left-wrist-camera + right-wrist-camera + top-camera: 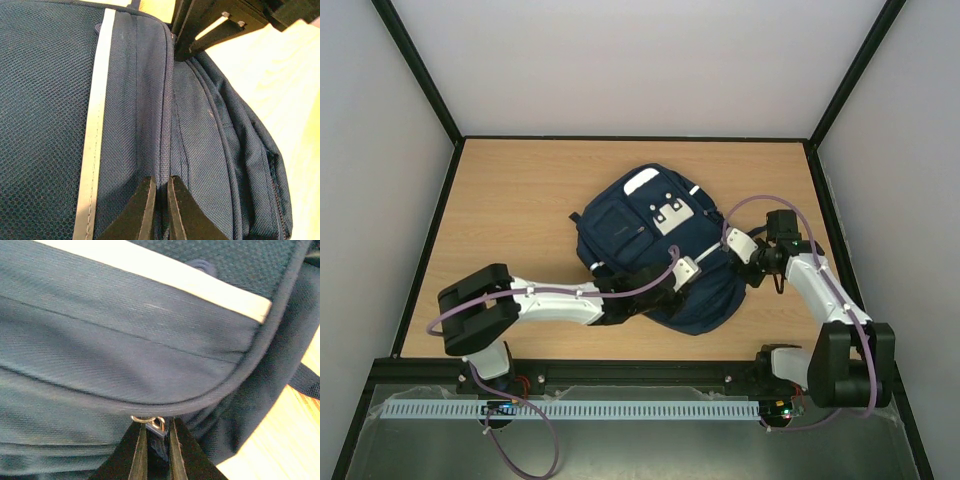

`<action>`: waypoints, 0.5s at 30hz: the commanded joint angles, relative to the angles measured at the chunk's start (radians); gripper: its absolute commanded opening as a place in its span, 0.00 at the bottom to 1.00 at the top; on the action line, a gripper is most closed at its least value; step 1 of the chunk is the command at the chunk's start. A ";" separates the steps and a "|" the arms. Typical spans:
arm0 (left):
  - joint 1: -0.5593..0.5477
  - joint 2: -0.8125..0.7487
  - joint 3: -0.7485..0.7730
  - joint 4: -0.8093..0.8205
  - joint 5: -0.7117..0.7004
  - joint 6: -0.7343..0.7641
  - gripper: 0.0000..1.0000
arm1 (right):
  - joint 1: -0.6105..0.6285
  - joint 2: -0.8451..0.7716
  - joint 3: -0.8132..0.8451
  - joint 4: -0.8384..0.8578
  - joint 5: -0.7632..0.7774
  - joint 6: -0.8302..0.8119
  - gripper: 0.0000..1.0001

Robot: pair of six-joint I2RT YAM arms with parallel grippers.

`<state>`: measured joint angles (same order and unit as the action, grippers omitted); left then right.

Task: Pack the student bag
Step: Zip the student bag at the center of the board.

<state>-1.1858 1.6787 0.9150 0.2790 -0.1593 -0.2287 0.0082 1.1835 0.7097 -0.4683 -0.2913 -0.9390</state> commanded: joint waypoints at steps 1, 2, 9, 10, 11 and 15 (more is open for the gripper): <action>-0.002 -0.079 -0.035 0.033 0.007 0.022 0.02 | -0.034 0.067 0.061 0.012 0.113 0.008 0.01; -0.003 -0.086 -0.043 0.031 0.013 0.024 0.02 | -0.034 0.079 0.070 0.018 0.116 0.009 0.01; -0.024 -0.106 -0.079 0.019 0.095 0.067 0.02 | -0.034 0.173 0.153 0.037 0.095 0.032 0.01; -0.029 -0.105 -0.082 0.017 0.103 0.075 0.02 | -0.034 0.187 0.168 0.039 0.089 0.037 0.01; -0.035 -0.104 -0.083 0.018 0.111 0.084 0.02 | -0.034 0.203 0.183 0.042 0.084 0.042 0.01; -0.059 -0.098 -0.079 0.025 0.121 0.119 0.02 | -0.033 0.275 0.248 0.047 0.073 0.066 0.01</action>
<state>-1.1999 1.6173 0.8467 0.2859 -0.1169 -0.1577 -0.0074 1.4036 0.8795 -0.4671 -0.2588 -0.9123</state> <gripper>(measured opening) 0.064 0.105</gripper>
